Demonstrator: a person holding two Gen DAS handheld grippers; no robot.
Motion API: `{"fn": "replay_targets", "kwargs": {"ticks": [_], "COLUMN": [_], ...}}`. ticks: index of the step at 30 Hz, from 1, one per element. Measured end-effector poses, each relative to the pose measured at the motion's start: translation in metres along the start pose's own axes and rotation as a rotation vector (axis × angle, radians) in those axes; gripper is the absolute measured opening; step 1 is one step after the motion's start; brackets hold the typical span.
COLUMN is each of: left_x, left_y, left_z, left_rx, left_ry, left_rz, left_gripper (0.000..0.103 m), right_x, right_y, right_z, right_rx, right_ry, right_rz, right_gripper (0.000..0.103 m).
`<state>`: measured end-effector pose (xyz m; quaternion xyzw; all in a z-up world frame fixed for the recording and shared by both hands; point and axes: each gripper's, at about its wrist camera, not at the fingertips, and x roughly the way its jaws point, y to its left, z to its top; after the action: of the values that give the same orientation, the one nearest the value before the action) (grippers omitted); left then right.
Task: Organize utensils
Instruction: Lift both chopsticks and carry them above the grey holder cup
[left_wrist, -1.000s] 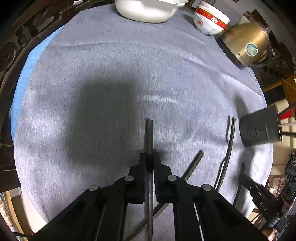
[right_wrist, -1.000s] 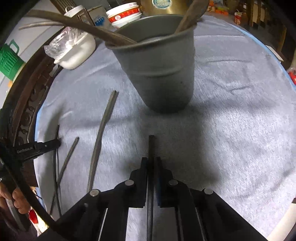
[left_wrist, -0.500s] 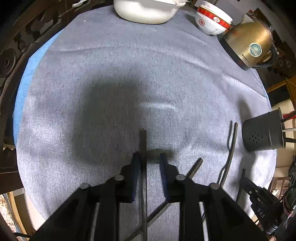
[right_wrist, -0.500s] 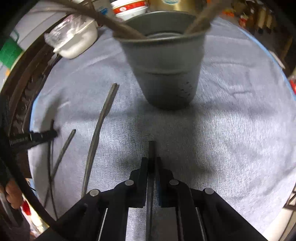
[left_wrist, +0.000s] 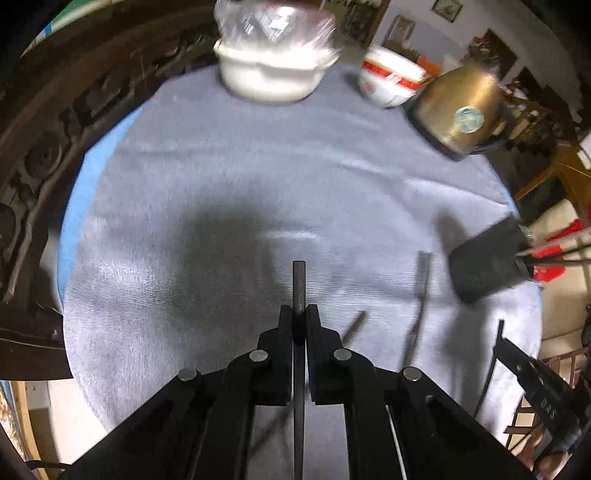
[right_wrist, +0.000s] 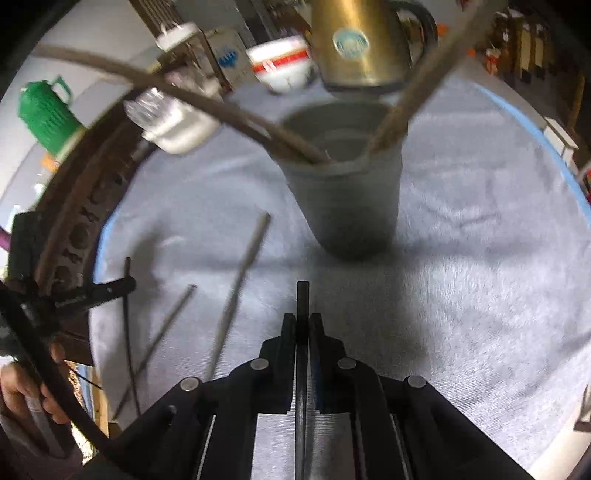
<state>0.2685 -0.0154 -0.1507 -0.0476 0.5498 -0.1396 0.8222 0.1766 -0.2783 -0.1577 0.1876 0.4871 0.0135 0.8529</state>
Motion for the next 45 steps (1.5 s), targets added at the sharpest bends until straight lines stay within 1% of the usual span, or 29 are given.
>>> {"fn": "replay_targets", "kwargs": {"ticks": [4, 7, 12, 15, 18, 26, 34, 45], "left_x": [-0.036, -0.06, -0.099, -0.117, -0.126, -0.13, -0.139, -0.151], "left_y": [-0.021, -0.041, -0.054, -0.062, -0.069, -0.077, -0.083, -0.089], "left_z": [-0.012, -0.015, -0.019, -0.019, -0.022, -0.025, -0.025, -0.023], "left_rx": [0.054, 0.094, 0.134, 0.155, 0.178, 0.191, 0.211, 0.217], "left_ry": [-0.082, -0.14, -0.231, -0.285, -0.325, -0.333, -0.365, -0.383], "left_rz": [-0.037, -0.047, -0.078, -0.075, -0.05, -0.032, -0.017, -0.027], "left_gripper": [0.006, 0.006, 0.006, 0.006, 0.006, 0.006, 0.006, 0.006], "right_x": [-0.03, -0.053, -0.089, -0.106, -0.115, -0.122, -0.127, -0.138], "right_y": [0.001, 0.006, 0.017, 0.022, 0.028, 0.032, 0.035, 0.034], "right_z": [0.002, 0.003, 0.003, 0.005, 0.004, -0.001, 0.001, 0.004], "right_rx": [-0.008, -0.02, -0.035, -0.039, -0.048, -0.054, -0.06, -0.056], "right_ry": [-0.078, -0.139, -0.245, -0.296, -0.327, -0.351, -0.369, -0.403], "right_rz": [0.056, 0.078, 0.113, 0.127, 0.129, 0.136, 0.145, 0.154], "right_gripper": [0.007, 0.007, 0.007, 0.007, 0.007, 0.007, 0.007, 0.007]}}
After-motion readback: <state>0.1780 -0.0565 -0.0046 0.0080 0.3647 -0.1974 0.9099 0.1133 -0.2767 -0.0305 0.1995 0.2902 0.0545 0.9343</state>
